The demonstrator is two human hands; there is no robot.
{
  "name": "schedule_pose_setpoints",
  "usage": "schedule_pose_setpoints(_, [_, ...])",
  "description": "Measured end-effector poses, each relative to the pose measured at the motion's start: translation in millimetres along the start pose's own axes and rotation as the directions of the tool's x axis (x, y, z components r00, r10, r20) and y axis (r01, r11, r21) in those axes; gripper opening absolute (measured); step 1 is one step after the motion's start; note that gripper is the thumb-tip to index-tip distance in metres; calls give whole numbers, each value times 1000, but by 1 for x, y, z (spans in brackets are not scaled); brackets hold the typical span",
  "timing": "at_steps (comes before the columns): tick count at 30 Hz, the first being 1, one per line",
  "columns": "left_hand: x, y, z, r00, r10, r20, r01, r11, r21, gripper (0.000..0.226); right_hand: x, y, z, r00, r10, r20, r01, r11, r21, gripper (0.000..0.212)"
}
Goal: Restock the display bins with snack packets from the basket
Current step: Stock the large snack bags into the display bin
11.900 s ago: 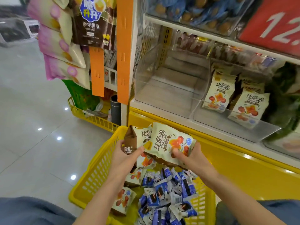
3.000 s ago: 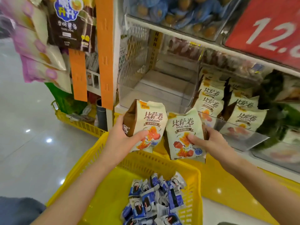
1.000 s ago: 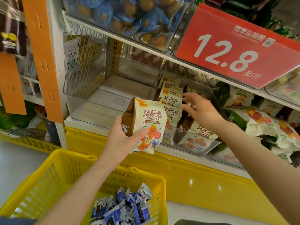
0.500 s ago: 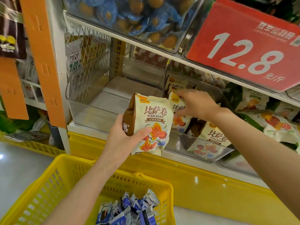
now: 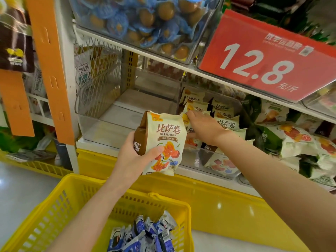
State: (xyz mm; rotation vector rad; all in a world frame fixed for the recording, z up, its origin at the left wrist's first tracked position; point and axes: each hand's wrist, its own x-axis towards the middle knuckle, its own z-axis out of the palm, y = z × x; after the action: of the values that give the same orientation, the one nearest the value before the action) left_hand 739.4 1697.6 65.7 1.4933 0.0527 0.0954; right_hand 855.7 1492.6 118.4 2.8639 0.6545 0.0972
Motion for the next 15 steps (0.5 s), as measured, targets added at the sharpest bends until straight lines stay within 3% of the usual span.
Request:
schedule_pose_setpoints(2, [-2, 0, -1, 1000, -5, 5, 5, 1000, 4, 48, -6, -1, -9, 998, 68, 8, -68, 991, 114, 78])
schedule_pose_setpoints(4, [-3, 0, -3, 1000, 9, 28, -9, 1000, 14, 44, -17, -4, -23, 986, 142, -88, -106, 937, 334, 67])
schedule_pose_setpoints(7, [-6, 2, -3, 990, 61, 124, -66, 997, 42, 44, -44, -17, -46, 972, 121, -200, 32, 778, 627, 51])
schedule_pose_setpoints(9, [-9, 3, -1, 972, 111, 208, -122, 992, 40, 50, -67, -32, -57, 989, -20, -149, 105, 803, 587, 69])
schedule_pose_setpoints(11, [-11, 3, 5, 949, 158, 273, -182, 981, 63, 54, -84, -46, -58, 982, -165, -97, 190, 896, 402, 81])
schedule_pose_setpoints(13, [-15, 4, 12, 928, 174, 328, -219, 970, 106, 57, -92, -51, -55, 973, -213, -92, 231, 932, 281, 74])
schedule_pose_setpoints(15, [-17, 6, 17, 918, 163, 362, -233, 959, 159, 54, -97, -48, -58, 970, -206, -128, 234, 934, 270, 64])
